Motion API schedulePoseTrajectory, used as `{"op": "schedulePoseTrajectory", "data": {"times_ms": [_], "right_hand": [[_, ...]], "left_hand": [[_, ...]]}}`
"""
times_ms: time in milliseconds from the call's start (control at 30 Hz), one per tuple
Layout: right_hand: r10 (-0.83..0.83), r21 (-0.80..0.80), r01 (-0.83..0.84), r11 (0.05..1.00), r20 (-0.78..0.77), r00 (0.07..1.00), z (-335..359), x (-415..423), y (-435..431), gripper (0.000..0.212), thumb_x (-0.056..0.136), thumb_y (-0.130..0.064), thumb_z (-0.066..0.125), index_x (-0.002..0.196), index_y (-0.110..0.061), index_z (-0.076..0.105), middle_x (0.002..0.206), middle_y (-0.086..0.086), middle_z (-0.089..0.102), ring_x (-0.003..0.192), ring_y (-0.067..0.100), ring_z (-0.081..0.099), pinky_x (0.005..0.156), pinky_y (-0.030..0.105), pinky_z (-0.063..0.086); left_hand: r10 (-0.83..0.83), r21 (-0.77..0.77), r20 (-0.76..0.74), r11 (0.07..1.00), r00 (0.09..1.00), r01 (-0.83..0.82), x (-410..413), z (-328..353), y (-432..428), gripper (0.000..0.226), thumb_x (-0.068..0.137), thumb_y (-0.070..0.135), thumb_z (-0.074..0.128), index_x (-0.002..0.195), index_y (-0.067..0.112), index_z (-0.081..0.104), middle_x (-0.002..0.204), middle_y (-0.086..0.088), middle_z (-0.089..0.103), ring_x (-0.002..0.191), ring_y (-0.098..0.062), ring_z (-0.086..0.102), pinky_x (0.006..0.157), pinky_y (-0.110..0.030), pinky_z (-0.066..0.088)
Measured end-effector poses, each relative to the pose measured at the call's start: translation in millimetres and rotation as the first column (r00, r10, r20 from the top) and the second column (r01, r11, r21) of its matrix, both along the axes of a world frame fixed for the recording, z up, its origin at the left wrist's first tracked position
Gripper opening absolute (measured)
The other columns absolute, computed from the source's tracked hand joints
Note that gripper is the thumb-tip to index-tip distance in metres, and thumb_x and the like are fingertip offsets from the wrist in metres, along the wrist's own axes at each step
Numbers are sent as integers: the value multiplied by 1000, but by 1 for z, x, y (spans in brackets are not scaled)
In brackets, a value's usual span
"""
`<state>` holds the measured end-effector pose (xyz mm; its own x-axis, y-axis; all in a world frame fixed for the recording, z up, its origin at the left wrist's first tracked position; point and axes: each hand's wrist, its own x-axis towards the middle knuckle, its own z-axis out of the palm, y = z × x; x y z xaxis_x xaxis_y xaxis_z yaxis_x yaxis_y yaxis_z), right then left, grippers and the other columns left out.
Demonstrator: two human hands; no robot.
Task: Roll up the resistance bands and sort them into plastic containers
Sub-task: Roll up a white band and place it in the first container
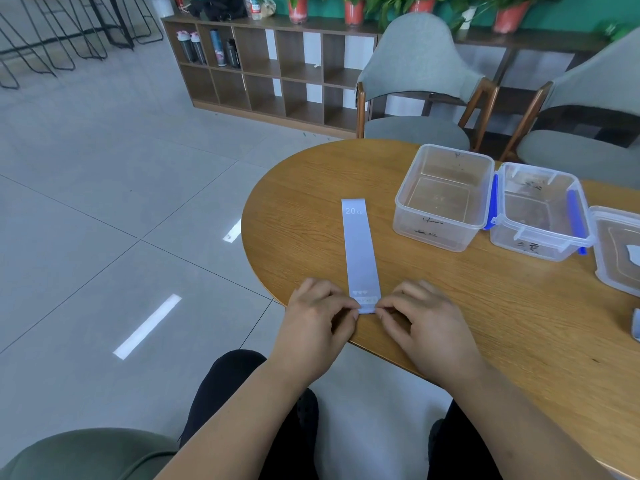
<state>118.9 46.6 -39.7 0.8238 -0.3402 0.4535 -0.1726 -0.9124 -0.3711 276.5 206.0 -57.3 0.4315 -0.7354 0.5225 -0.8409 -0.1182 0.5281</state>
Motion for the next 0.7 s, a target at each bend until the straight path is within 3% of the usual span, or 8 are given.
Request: {"op": "schedulePoseTrajectory", "data": {"times_ms": [400, 700], "right_hand": [[49, -88, -43, 995, 63, 997, -2, -1, 3, 7, 96, -18, 74, 102, -22, 76, 103, -14, 67, 92, 13, 63, 76, 28, 51], [37, 28, -37, 999, 9, 999, -1, 0, -1, 6, 96, -27, 73, 102, -29, 74, 100, -20, 65, 96, 9, 60, 76, 28, 51]], "left_hand": [[-1, 13, 70, 1000, 998, 0, 1, -3, -4, 9, 99, 23, 70, 101, 21, 79, 97, 10, 62, 93, -18, 53, 78, -39, 50], [-4, 29, 24, 1000, 1000, 3, 0, -2, -1, 15, 101, 26, 67, 109, 24, 79, 99, 11, 64, 98, -14, 55, 77, -37, 52]]}}
